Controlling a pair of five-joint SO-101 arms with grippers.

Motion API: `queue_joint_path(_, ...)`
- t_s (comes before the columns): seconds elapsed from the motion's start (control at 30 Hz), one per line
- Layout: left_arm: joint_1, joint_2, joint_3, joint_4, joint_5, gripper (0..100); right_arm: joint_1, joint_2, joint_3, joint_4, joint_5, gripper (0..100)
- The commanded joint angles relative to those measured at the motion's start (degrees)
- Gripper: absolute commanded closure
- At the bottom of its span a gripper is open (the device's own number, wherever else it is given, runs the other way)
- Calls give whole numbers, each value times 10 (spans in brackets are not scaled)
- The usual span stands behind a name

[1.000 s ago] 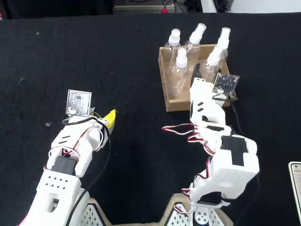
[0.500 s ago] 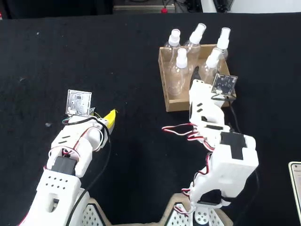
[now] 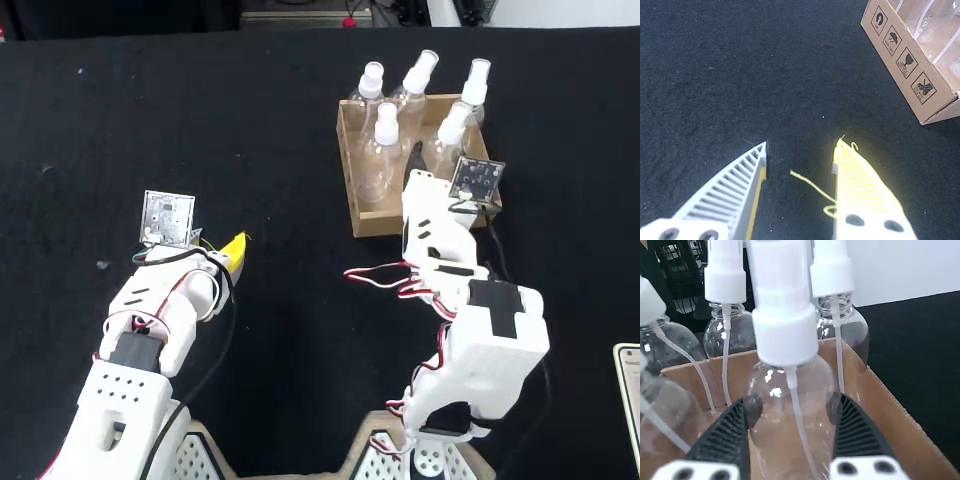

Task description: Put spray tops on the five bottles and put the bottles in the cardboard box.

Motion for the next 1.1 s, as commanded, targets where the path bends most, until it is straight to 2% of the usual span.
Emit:
queue_joint_path(0.0,-5,-10,-7,-13,4,787,-3,-2,-25,-10,5,927)
queue_joint_path(0.6,-5,-10,-8,-13,4,787,-3,-3,-25,-10,5,923)
queue_joint_path(0.8,-6,-10,-7,-13,4,787,-11,-6,-12,-11,5,804)
queue_joint_path(1.07,-6,-10,-7,-13,3,787,-16,-5,-9,-14,5,798)
